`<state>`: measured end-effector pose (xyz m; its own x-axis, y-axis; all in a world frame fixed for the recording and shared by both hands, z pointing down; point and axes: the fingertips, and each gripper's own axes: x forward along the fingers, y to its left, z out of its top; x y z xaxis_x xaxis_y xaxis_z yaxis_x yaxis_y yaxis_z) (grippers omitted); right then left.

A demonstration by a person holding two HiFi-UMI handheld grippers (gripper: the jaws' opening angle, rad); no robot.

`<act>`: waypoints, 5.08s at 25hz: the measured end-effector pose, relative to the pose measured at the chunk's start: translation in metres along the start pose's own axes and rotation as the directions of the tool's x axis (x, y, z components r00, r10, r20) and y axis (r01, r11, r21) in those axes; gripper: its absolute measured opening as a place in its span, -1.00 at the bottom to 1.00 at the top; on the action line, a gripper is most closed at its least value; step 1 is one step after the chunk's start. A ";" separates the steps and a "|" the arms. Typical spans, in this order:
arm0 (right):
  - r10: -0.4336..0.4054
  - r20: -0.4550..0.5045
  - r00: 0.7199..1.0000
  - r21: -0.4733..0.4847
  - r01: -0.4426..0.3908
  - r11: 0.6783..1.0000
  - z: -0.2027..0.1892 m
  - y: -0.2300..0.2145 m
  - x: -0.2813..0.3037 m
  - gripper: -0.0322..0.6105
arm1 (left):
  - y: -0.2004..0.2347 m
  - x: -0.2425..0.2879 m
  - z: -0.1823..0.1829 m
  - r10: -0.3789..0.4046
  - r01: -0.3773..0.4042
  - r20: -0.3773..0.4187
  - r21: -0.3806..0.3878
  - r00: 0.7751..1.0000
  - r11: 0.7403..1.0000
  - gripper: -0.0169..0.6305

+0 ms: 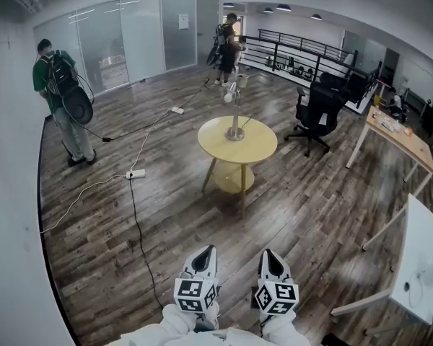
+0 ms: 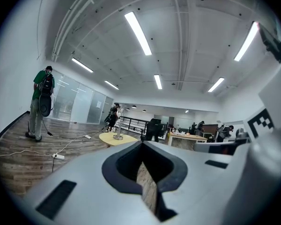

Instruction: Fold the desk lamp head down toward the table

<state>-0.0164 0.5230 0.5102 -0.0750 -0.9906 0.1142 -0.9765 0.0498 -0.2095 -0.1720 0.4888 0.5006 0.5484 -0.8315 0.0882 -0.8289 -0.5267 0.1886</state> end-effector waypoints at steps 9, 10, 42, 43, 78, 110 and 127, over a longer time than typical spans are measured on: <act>0.007 0.021 1.000 0.008 -0.007 1.000 0.025 0.003 0.103 -0.86 | 0.051 0.080 0.026 -0.009 0.009 0.008 0.011 1.000 1.000 -0.95; 0.009 0.020 1.000 0.008 -0.009 1.000 0.026 0.003 0.114 -0.86 | 0.057 0.089 0.028 -0.007 0.007 0.007 0.011 1.000 1.000 -0.95; -0.007 -0.020 1.000 0.009 0.007 1.000 0.036 -0.040 0.317 -0.86 | 0.143 0.284 0.035 -0.023 0.025 -0.051 0.026 0.998 0.999 -0.95; -0.003 -0.015 1.000 0.008 0.003 1.000 0.039 -0.043 0.325 -0.86 | 0.144 0.292 0.037 -0.023 0.025 -0.047 0.029 0.999 0.999 -0.95; 0.063 -0.029 0.998 0.044 -0.062 0.997 0.104 -0.199 0.596 -0.86 | 0.177 0.588 0.070 0.077 -0.076 -0.051 0.027 0.996 0.997 -0.95; 0.076 -0.042 0.996 0.007 -0.075 0.997 0.142 -0.220 0.887 -0.86 | 0.318 0.837 0.104 0.054 -0.055 -0.085 -0.009 0.995 0.998 -0.95; 0.413 -0.267 0.871 -0.200 -0.470 0.860 0.079 -0.199 1.050 -0.52 | 0.341 0.862 0.121 -0.040 0.040 -0.100 -0.003 0.994 0.999 -0.33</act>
<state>0.1152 -0.5368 0.5946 -0.5229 -0.8078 0.2720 -0.8448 0.5336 -0.0395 0.0045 -0.4291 0.5224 0.5893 -0.7881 0.1778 -0.8061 -0.5588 0.1947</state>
